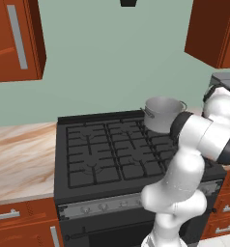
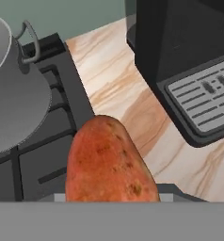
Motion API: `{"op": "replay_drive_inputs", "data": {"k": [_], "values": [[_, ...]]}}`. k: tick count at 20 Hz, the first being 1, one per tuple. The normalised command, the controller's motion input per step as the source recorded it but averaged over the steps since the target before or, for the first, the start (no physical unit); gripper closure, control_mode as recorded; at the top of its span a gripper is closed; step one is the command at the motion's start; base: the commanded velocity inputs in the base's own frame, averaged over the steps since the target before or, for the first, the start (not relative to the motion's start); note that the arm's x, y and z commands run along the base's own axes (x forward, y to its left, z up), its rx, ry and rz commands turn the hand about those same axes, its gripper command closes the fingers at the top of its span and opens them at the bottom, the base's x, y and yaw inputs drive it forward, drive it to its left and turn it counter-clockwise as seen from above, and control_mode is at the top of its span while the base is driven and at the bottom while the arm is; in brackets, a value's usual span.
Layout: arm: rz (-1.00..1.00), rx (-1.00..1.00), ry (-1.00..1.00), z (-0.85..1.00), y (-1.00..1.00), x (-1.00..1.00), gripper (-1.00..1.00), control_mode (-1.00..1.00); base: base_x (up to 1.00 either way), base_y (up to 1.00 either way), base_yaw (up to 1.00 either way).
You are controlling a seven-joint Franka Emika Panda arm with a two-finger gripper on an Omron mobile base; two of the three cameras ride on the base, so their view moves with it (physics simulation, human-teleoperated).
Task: Turn on the burner for the pot on the stove. Wait thirty seconds for the pot to heat up. Then add the sweet potato to the pot.
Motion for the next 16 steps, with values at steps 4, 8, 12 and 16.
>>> {"op": "replay_drive_inputs", "data": {"k": [4, 8, 12, 16], "values": [[-0.02, -0.13, -0.11, 0.9, 0.43, -0.6, 1.0, -1.0, 0.0, 0.0, 0.0], [-0.03, -0.12, -0.01, 0.96, 0.49, -0.44, 1.0, -1.0, 0.0, 0.0, 0.0], [-0.01, -0.05, 0.0, 0.82, 0.55, -0.3, 1.0, -1.0, 0.0, 0.0, 0.0], [0.0, 0.0, 0.0, 0.6, 0.77, -0.14, 1.0, -1.0, 0.0, 0.0, 0.0]]}}
